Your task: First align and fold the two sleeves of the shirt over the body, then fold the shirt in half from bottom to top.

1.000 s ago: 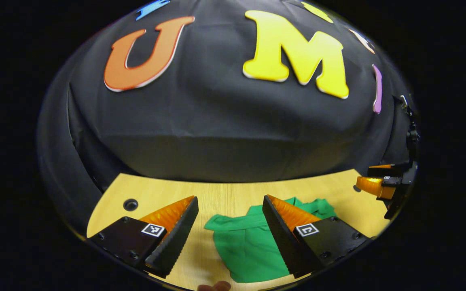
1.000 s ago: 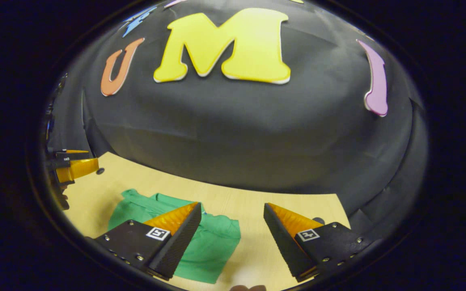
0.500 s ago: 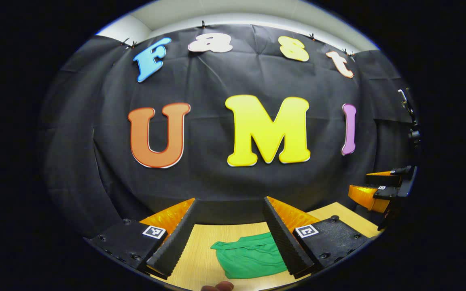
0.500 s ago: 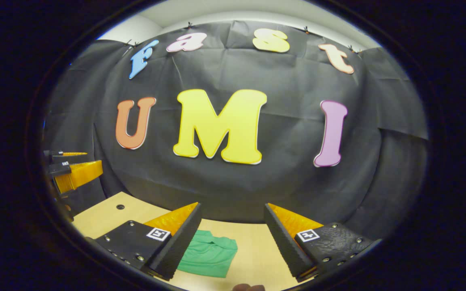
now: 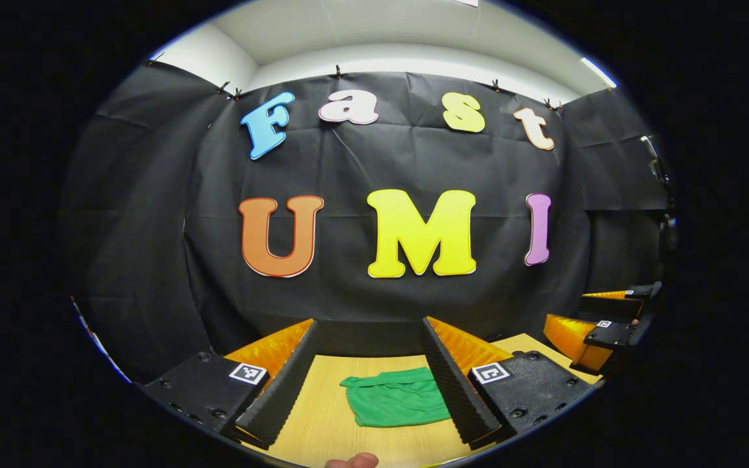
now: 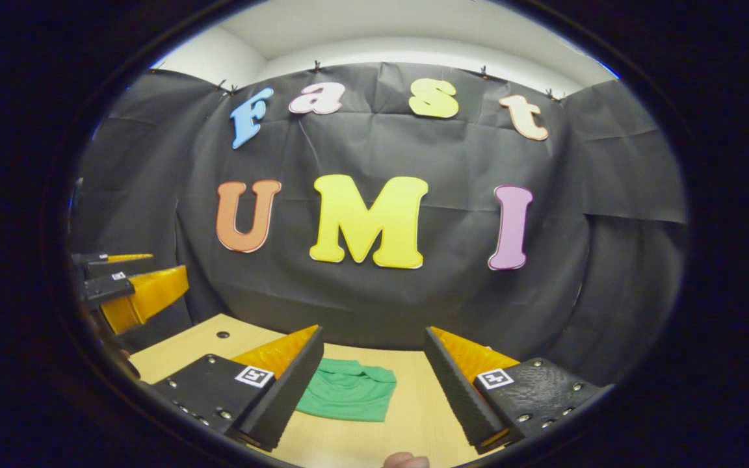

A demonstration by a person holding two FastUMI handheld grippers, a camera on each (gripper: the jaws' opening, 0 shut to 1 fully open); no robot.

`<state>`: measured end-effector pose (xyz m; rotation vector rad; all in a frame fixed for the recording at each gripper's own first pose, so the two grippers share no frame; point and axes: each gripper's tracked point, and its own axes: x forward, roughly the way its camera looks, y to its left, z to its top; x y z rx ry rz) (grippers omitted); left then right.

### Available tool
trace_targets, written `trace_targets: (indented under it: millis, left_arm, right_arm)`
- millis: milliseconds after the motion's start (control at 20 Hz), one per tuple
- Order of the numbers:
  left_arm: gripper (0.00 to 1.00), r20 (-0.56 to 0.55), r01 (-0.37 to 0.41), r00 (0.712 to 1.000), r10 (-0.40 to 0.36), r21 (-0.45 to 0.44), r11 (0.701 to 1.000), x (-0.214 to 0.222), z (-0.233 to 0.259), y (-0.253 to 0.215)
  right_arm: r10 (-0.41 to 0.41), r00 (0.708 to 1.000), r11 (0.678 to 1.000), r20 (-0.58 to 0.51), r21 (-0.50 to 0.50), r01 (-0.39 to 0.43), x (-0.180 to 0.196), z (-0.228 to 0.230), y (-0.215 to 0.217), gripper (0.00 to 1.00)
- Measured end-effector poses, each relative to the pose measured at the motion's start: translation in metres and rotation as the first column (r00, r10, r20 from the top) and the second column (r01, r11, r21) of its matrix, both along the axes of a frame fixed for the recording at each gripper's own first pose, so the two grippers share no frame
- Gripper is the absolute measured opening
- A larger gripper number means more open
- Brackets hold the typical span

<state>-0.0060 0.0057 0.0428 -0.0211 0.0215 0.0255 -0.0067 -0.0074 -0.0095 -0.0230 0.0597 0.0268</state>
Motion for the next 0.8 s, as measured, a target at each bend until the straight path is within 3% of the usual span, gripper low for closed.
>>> trace_targets:
  millis: [150,350,800]
  left_arm:
    - [0.99,-0.049,0.024,0.998,-0.025,-0.021,1.0,-0.008,-0.015,-0.014]
    - [0.99,-0.035,0.029,0.999,-0.029,-0.011,1.0,-0.01,-0.007,-0.019]
    - [0.99,-0.049,0.03,0.998,-0.033,-0.048,0.998,0.008,-0.013,-0.02]
  right_arm:
    - [0.008,1.0,0.999,-0.003,-0.031,-0.008,-0.012,-0.009,0.005,0.97]
    - [0.023,1.0,1.0,-0.007,-0.005,-0.023,-0.015,-0.003,0.006,0.98]
    - [0.022,0.998,1.0,-0.064,-0.005,-0.022,0.004,-0.016,0.0,0.98]
